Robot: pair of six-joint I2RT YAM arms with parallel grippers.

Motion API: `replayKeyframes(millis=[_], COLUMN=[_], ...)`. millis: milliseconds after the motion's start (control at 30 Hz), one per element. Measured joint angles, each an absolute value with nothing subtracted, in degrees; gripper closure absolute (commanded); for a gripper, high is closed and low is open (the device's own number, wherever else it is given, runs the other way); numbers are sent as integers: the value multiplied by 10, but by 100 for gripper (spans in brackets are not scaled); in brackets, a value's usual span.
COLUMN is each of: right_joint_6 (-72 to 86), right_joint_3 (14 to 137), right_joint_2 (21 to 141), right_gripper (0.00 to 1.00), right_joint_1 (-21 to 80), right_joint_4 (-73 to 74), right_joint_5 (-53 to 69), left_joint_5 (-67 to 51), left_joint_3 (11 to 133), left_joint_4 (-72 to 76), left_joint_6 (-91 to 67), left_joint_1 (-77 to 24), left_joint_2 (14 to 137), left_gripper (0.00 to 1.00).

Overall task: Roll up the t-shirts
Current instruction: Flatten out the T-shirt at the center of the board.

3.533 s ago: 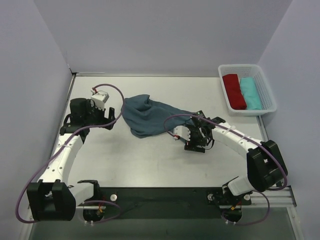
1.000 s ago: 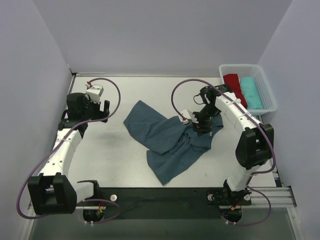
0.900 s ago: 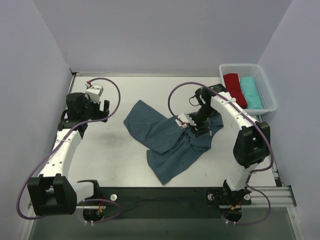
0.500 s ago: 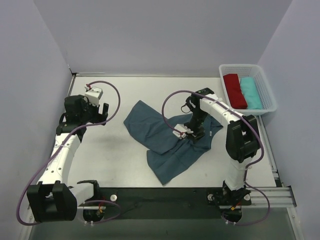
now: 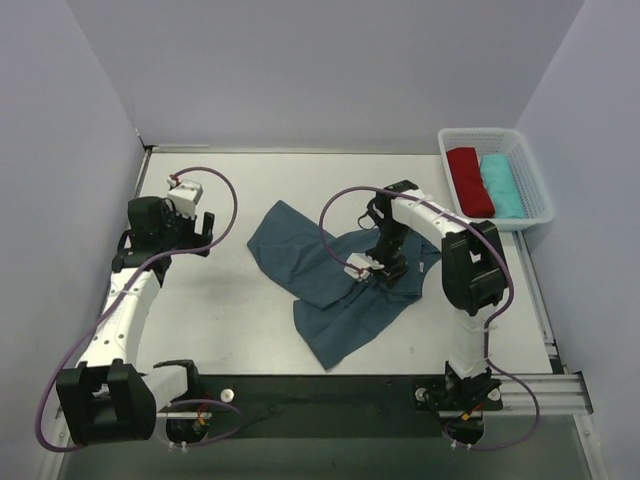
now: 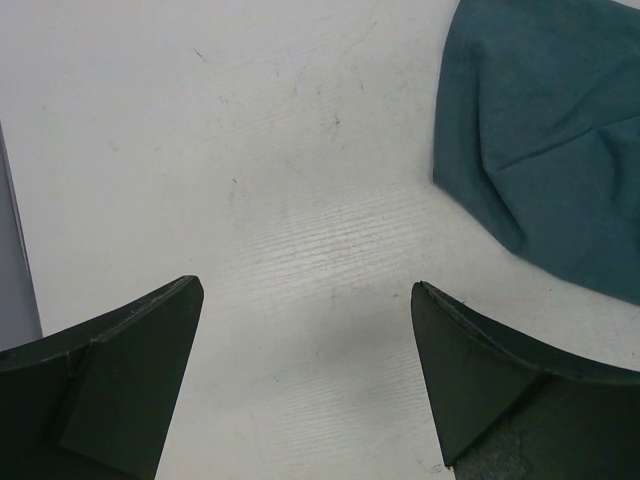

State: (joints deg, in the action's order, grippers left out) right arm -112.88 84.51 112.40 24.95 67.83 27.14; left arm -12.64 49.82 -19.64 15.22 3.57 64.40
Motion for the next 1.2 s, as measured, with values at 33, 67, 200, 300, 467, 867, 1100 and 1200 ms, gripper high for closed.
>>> replayKeyframes(millis=[33, 67, 200, 300, 467, 867, 1100, 1200], right_joint_6=[-1129, -1129, -1129, -1130, -1131, -1133, -1134, -1135], right_joint_3=[845, 845, 845, 843, 834, 801, 760, 751], right_joint_2=[1130, 1135, 1150, 1150, 1150, 1149, 1116, 1097], right_gripper=[61, 62, 62, 63, 66, 72, 78, 78], right_joint_1=[249, 249, 249, 249, 249, 247, 225, 216], right_joint_4=[675, 672, 657, 650, 642, 628, 585, 573], right_joint_5=[269, 266, 258, 253, 245, 232, 242, 250], left_joint_5=[-126, -127, -127, -128, -130, -136, -138, -138], left_joint_3=[498, 498, 498, 498, 495, 494, 494, 494], left_joint_4=[-197, -197, -197, -197, -198, -199, -199, -198], left_joint_6=[152, 152, 152, 152, 149, 145, 142, 142], left_joint_1=[36, 37, 41, 46, 51, 51, 51, 51], left_joint_2=[644, 644, 644, 644, 644, 644, 644, 646], left_gripper=[3, 3, 3, 3, 3, 3, 3, 3])
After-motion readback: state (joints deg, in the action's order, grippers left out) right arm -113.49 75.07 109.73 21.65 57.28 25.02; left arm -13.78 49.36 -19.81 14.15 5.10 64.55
